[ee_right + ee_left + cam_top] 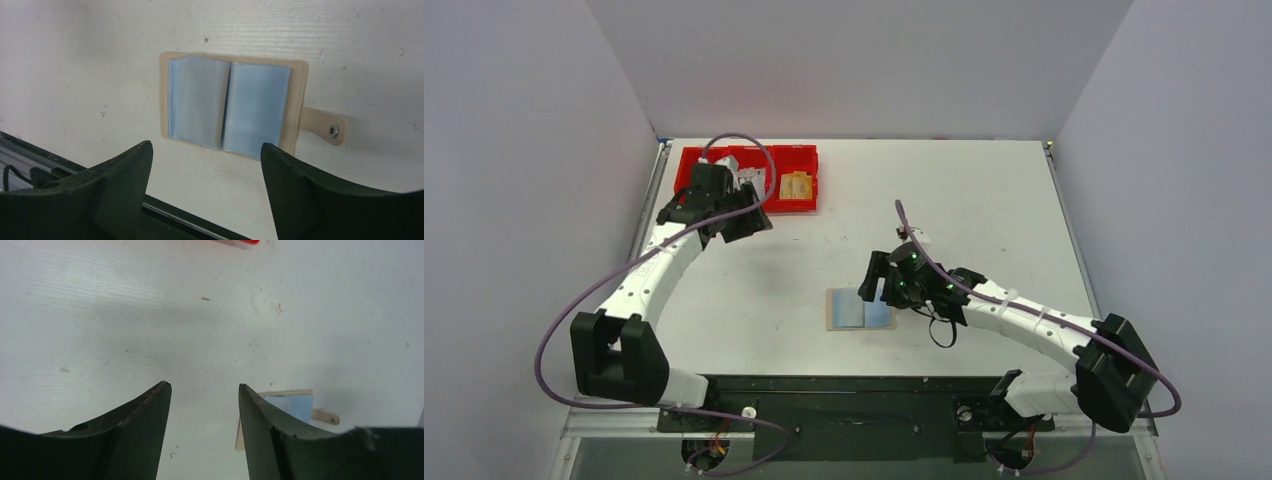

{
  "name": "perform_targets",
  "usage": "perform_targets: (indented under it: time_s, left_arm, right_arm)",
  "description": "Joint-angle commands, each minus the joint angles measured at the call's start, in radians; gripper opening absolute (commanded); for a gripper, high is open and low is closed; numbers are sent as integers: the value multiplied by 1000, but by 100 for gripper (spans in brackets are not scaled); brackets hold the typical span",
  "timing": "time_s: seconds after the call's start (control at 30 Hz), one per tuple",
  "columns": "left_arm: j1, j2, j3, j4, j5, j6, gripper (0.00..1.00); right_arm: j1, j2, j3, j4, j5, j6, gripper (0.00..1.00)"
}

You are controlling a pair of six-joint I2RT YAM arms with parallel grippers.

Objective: Take the credit cards out of the card holder
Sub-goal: Place the credit card in the storage box, then remove the credit card from the card holder.

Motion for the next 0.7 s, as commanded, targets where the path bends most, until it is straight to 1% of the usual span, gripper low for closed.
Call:
perform_targets:
  time_s: [0.0, 0.13, 0.27, 0.47, 0.67]
  left_arm:
    - [-80, -101, -114, 73, 66, -36, 50]
    - [-163, -155, -210, 112, 108, -60, 50]
    - [-216, -182, -288, 165, 141, -87, 51]
    - [-250, -184, -357, 226, 172, -118, 51]
    - [-266, -190, -377, 234, 189, -122, 51]
  right_arm:
    - [68, 80, 55, 68, 115, 37, 74]
    - [112, 158, 81, 79, 154, 64, 74]
    - [142, 227, 115, 79, 171, 82, 72]
    - [169, 312, 165, 35, 215, 99, 68]
    - [172, 361, 186, 4, 236, 107, 64]
